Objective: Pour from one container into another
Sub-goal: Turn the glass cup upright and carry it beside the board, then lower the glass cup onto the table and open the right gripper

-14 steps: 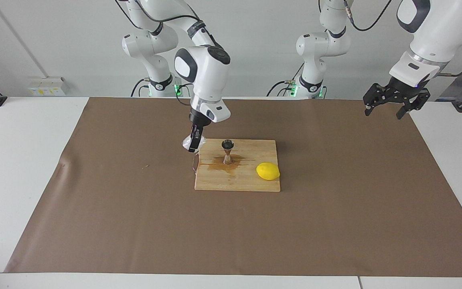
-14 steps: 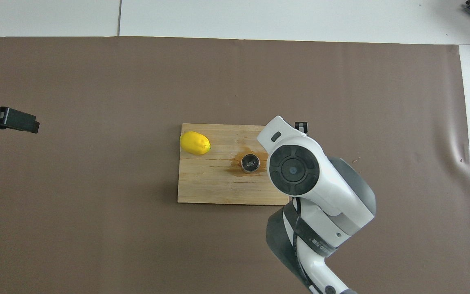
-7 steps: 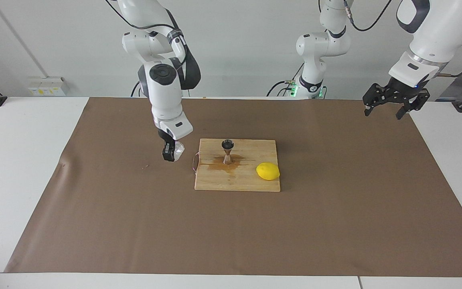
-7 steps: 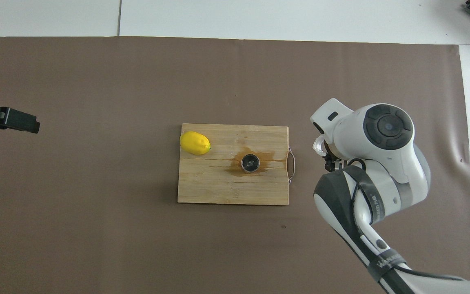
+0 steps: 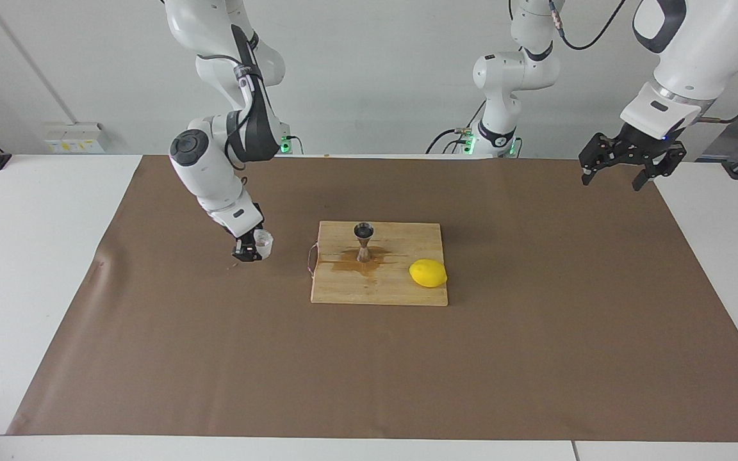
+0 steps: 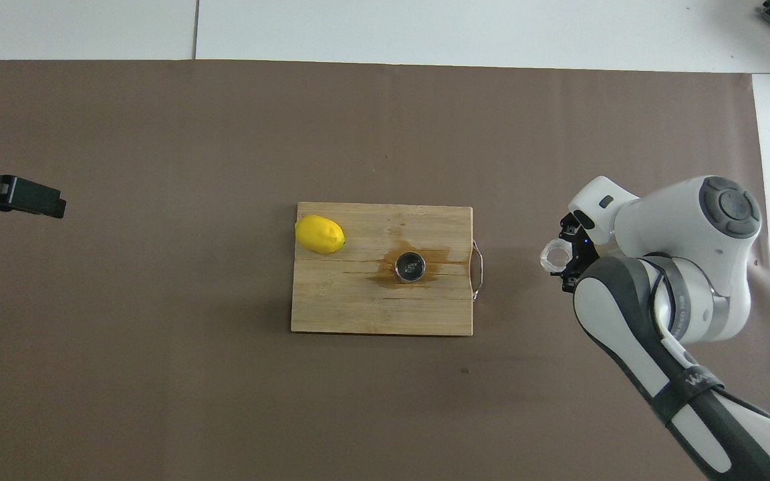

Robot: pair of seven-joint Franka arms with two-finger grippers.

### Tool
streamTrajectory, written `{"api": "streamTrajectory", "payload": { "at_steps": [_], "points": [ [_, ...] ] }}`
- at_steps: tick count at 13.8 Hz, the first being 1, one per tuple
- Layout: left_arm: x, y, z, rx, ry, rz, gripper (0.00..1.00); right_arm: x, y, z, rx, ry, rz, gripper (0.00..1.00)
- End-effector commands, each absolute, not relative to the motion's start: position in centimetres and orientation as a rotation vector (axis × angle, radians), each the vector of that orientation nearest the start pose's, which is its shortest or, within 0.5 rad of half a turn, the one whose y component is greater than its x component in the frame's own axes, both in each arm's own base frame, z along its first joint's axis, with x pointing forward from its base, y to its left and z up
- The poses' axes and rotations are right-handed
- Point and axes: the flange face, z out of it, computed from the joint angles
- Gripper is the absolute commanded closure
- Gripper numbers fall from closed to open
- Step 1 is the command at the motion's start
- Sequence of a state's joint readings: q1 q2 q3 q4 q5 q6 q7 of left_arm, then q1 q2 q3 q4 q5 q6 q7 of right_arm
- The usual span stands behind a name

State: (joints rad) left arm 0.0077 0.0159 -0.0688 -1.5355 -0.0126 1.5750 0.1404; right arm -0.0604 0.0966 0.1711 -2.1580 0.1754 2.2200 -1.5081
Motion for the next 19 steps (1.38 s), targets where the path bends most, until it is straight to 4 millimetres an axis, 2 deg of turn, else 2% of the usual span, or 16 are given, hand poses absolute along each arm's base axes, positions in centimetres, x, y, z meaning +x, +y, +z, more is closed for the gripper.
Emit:
{"api": "streamTrajectory", "payload": {
  "at_steps": [1,4,5,9,14,19],
  "points": [
    [56.0,-3.6,63.2,-3.131,0.342,-0.054,0.00,52.7,4.4,34.1,-2.130,-2.074,-0.194,0.94],
    [56.0,-3.6,63.2,-3.133,0.340,-0.054,0.00,51.9,3.0,31.8,-2.102,-2.049,-0.278,0.92],
    [56.0,-3.6,63.2,-3.133,0.340,-0.054,0.00,51.9,1.8,31.3,-2.097,-2.040,-0.290,0.91],
    [56.0,-3.7,63.2,-3.137,0.341,-0.054,0.00,51.9,0.8,30.0,-2.070,-2.030,-0.322,0.87],
    [56.0,-3.7,63.2,-3.137,0.341,-0.054,0.00,51.9,0.6,28.3,-2.068,-2.014,-0.334,0.86],
    [56.0,-3.7,63.2,-3.137,0.341,-0.054,0.00,52.0,0.7,28.1,-2.075,-2.017,-0.339,0.81]
  ]
}}
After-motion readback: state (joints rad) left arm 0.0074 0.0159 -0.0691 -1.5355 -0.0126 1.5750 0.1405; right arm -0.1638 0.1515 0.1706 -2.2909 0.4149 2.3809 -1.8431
